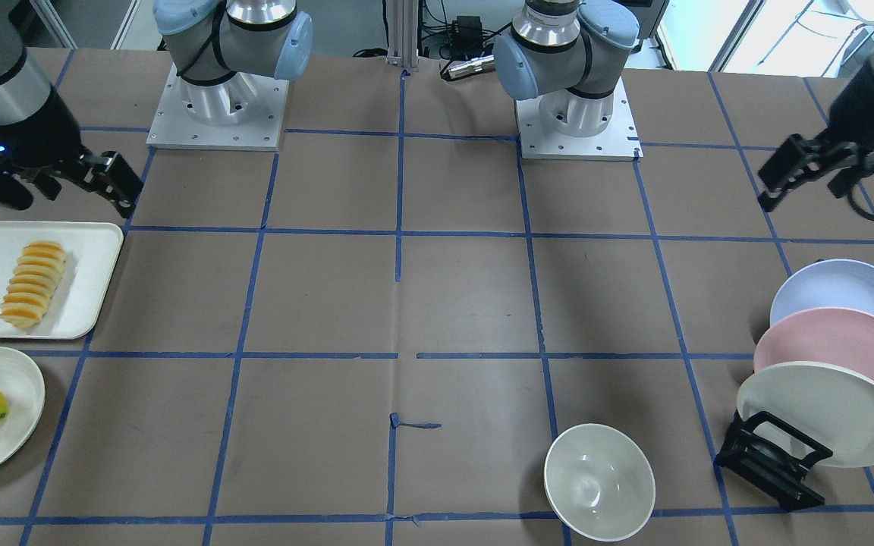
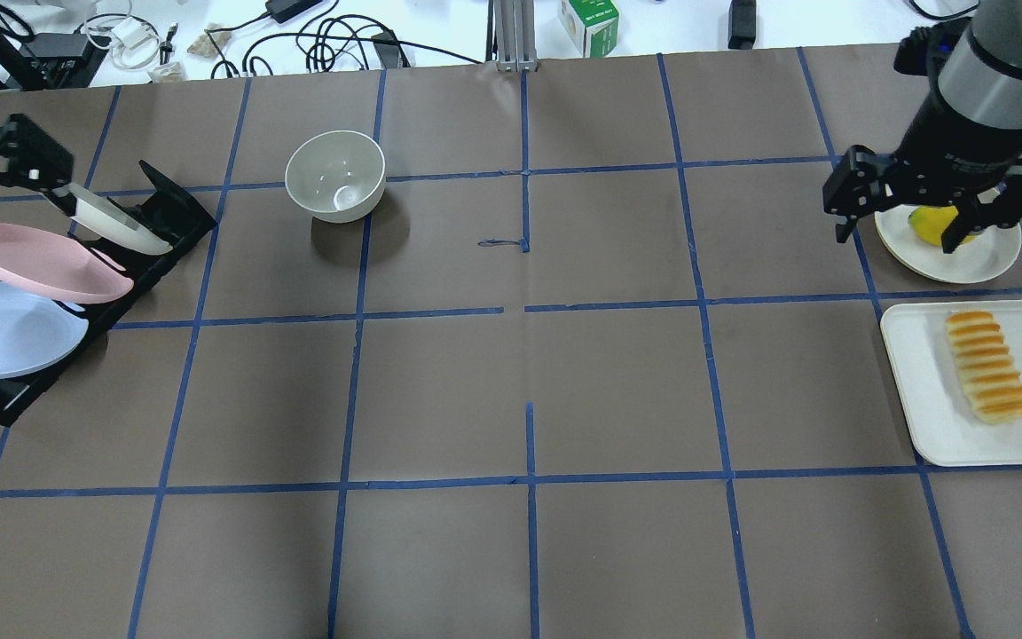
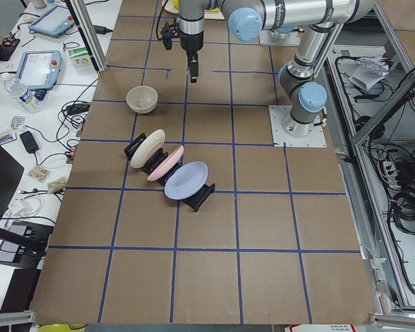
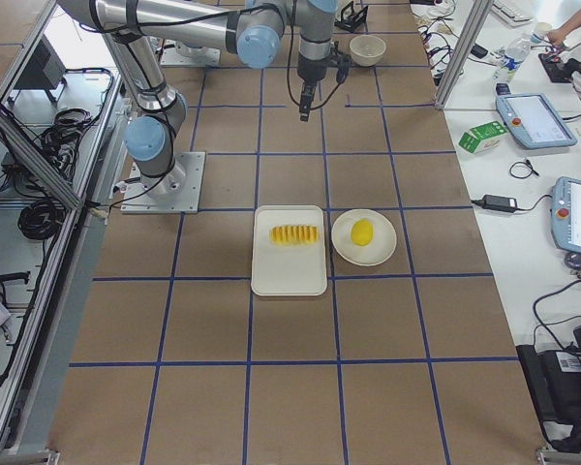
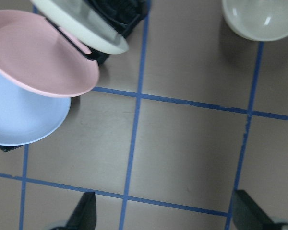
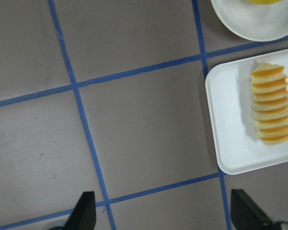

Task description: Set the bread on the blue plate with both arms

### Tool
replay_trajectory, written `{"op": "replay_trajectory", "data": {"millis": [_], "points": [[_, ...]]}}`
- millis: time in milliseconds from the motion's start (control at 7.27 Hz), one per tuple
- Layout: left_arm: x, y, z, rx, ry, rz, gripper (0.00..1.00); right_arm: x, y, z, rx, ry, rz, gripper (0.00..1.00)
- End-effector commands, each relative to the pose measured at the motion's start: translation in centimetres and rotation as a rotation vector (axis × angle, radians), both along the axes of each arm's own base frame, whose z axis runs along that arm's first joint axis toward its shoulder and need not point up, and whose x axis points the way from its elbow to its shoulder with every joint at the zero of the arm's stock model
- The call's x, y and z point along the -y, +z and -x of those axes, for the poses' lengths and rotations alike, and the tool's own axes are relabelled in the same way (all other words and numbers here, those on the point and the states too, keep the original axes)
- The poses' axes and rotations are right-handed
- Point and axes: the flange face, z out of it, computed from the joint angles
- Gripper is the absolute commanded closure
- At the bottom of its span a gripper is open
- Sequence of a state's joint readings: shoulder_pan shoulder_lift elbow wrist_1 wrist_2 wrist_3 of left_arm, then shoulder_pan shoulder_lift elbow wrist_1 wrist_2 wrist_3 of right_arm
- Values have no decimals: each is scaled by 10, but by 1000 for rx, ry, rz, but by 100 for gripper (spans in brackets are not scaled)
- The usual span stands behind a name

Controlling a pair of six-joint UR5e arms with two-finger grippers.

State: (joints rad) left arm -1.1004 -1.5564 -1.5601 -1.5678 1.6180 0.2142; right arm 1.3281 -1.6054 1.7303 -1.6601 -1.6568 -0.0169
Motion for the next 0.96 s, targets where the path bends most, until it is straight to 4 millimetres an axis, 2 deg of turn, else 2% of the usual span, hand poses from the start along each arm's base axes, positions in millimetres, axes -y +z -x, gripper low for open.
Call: {"op": "replay_trajectory", "data": {"millis": [0,138,275,412,550,688,825], "points": [[-30,-35,-138,-6,238,-13,0,28,-48,80,-55,69,57,0],[-35,-70,-179,-7,302,-14,0,27,-77,130,-29,105,3,0],[-32,-98,-210,11,324,9,0,22,-106,171,5,61,-43,0],[-22,-116,-233,43,331,46,0,23,-132,194,34,68,-82,0],[-26,-144,-257,35,343,-5,0,24,-145,214,38,98,-73,0],[-27,-171,-280,52,353,-49,0,25,-166,222,61,102,-95,0],[-20,-185,-290,66,368,-43,0,27,-191,224,72,101,-119,0]]}}
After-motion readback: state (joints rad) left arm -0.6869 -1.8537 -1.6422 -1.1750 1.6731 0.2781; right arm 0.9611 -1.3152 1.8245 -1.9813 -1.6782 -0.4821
